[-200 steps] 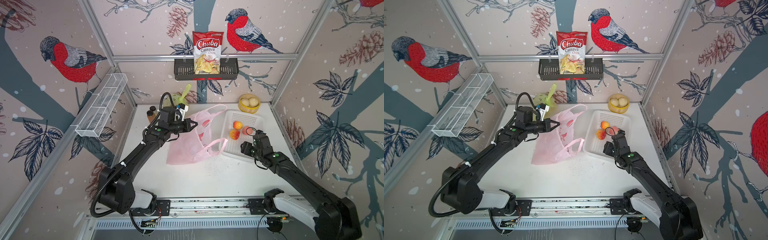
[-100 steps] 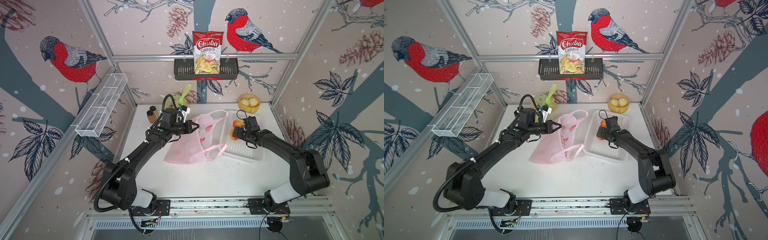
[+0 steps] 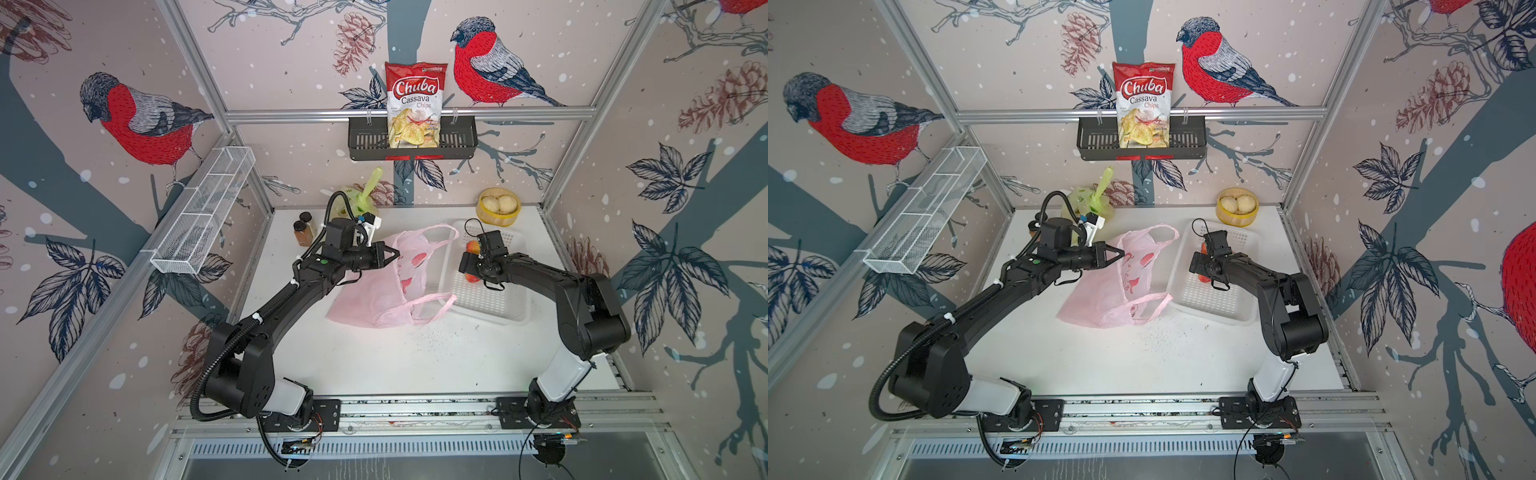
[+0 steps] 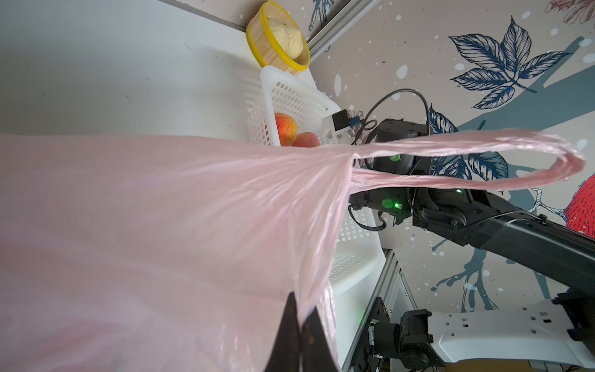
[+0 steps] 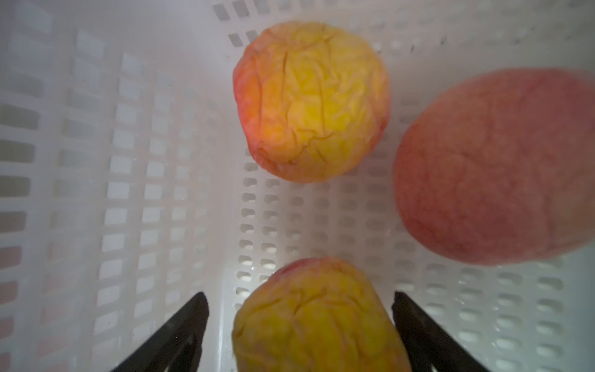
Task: Place the peach into a plastic bag & tie a knot
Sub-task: Pick up the peach from the basket, then place the peach in the plastic bag.
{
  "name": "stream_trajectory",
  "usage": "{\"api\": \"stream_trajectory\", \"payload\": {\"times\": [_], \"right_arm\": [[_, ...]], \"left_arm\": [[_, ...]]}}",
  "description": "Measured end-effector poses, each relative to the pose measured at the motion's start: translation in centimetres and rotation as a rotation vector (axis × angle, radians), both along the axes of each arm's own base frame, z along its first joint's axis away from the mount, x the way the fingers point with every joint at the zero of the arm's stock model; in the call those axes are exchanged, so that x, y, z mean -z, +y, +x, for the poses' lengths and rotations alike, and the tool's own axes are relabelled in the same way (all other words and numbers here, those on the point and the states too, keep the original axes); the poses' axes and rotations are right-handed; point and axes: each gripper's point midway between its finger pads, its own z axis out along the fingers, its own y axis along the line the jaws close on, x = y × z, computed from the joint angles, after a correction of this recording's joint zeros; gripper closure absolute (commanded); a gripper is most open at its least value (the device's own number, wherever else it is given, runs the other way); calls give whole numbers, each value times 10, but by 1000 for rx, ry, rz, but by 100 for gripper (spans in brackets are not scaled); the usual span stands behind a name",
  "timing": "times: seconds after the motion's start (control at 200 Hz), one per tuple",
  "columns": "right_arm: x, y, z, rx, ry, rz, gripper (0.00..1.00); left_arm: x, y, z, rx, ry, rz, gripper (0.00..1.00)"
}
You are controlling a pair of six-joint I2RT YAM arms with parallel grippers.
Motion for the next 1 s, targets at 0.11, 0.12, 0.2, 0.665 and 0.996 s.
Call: {"api": "stream_trajectory", "payload": {"times": [0.11, 0.12, 0.2, 0.665, 0.996], "right_arm": [[1, -1, -8, -1, 7, 9, 38], [1, -1, -9, -2, 5, 9, 39], [-9, -1, -15, -7, -16, 24, 46], [-175, 70, -115, -257, -374, 250, 55], [-214, 143, -131, -417, -385, 328, 54]], "left_arm": [[0, 0, 0, 0, 0, 0, 100], [0, 0, 1, -1, 0, 0, 100], [2, -1, 2, -2, 1, 1, 100], [13, -1, 12, -31, 33, 9, 100], [10, -6, 8, -29, 41, 1, 100]]}}
